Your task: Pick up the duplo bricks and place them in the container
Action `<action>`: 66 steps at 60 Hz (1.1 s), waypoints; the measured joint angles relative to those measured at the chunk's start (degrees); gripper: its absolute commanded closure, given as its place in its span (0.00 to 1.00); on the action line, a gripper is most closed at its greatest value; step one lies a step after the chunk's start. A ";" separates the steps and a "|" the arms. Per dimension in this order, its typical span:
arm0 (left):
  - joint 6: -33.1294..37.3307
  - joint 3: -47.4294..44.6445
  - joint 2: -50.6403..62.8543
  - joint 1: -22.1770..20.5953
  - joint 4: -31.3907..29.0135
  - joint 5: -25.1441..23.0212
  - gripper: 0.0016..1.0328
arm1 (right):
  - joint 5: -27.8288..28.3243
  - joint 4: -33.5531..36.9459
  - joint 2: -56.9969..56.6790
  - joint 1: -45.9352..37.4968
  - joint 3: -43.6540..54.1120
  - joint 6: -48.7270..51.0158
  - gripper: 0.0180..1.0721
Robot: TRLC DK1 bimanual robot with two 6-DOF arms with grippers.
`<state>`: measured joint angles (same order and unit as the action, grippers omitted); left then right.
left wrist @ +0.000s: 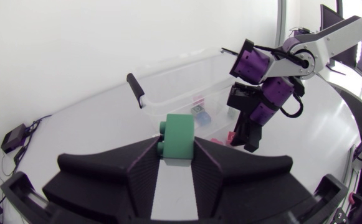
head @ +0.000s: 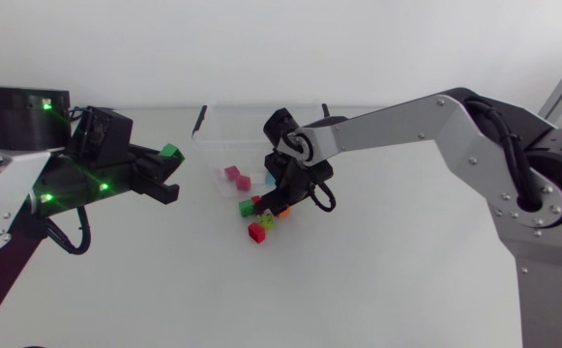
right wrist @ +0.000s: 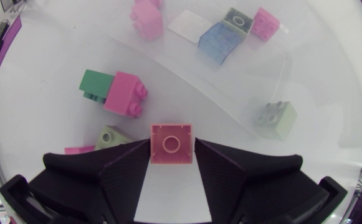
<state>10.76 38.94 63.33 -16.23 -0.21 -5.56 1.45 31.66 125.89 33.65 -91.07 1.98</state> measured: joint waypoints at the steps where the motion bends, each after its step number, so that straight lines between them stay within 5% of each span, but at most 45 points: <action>1: 0.00 0.00 -0.09 0.00 0.00 0.00 0.76 | 0.09 0.09 0.20 0.00 -0.13 -0.07 0.73; 22: -0.57 3.87 2.32 0.07 1.27 -0.15 0.76 | 0.20 -1.64 -3.32 -0.57 5.55 -0.35 0.74; 50: -6.73 24.72 33.16 -4.00 14.32 0.09 0.72 | 0.15 -1.55 -25.29 -1.14 15.96 -0.74 0.74; 54: -6.73 27.80 37.68 -4.11 14.93 0.52 0.58 | 0.15 -1.22 -27.15 -1.44 16.04 -0.74 0.74; 55: -6.73 28.57 38.66 -4.11 15.10 0.87 0.44 | 0.17 -1.18 -27.45 -1.53 16.04 -0.74 0.74; 59: -6.71 31.19 42.36 -4.09 15.37 1.92 0.22 | 0.13 -0.02 -28.96 -2.34 15.69 -0.72 0.74; 66: -6.45 32.04 43.89 -4.09 15.06 2.49 0.10 | 0.17 0.59 -30.36 -3.50 13.99 -0.70 0.74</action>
<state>4.32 70.98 107.22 -20.32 14.85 -3.07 1.63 32.25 95.53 30.15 -77.08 1.28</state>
